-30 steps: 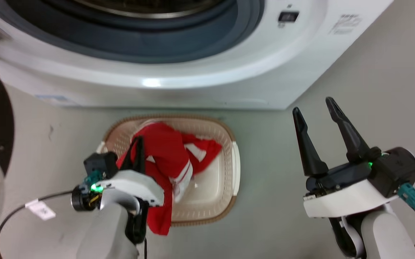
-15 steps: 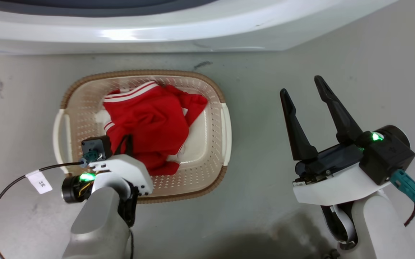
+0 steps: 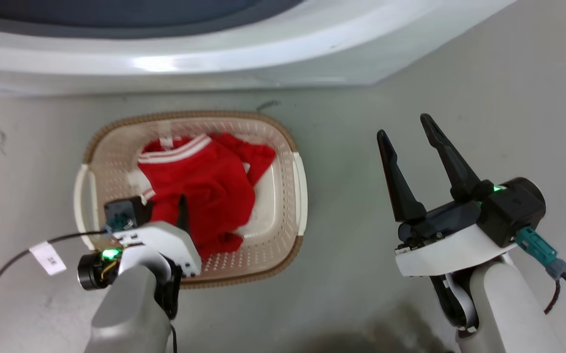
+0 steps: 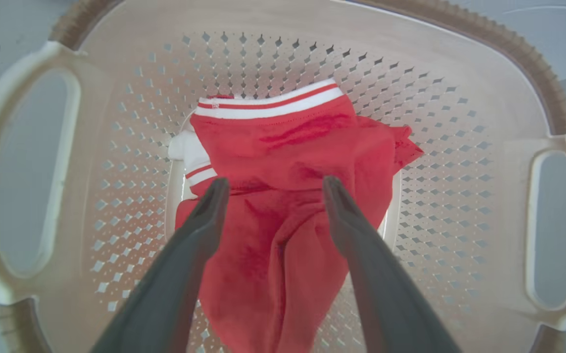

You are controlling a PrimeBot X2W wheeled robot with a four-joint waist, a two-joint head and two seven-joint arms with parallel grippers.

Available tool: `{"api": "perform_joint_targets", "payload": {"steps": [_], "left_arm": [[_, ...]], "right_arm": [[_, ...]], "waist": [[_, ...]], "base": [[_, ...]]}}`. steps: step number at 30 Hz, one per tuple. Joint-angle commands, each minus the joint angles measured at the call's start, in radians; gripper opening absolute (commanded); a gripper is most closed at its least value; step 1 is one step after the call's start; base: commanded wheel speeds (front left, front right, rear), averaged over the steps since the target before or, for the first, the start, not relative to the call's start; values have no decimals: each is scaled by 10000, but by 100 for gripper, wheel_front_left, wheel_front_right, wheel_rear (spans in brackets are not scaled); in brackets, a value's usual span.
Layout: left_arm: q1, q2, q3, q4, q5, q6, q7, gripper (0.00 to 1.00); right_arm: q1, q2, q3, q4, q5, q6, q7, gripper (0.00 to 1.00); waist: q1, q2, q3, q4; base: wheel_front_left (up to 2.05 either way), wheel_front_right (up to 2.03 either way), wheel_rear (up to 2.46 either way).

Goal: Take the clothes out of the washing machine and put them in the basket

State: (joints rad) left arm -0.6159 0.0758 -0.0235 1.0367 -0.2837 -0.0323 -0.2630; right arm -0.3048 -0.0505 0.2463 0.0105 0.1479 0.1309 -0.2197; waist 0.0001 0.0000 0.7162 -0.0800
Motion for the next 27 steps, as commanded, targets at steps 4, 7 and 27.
{"api": "perform_joint_targets", "payload": {"steps": [4,7,27], "left_arm": [[755,-105,-150,-453,383,-201,-25,100],[1421,-137,-52,-1019,439,-275,-25,100],[4292,-257,155,-7525,1368,-158,-24,100]], "right_arm": [[406,7,-191,333,-113,-3,-74,100],[715,5,-322,471,-197,-3,-14,100],[2554,7,-1733,-333,-418,-3,784,100]], "waist": [[-1,0,-1880,323],[-1,0,-2856,363],[-1,0,-6543,758]], "base": [[0,0,0],[0,0,0],[0,0,0]]}}
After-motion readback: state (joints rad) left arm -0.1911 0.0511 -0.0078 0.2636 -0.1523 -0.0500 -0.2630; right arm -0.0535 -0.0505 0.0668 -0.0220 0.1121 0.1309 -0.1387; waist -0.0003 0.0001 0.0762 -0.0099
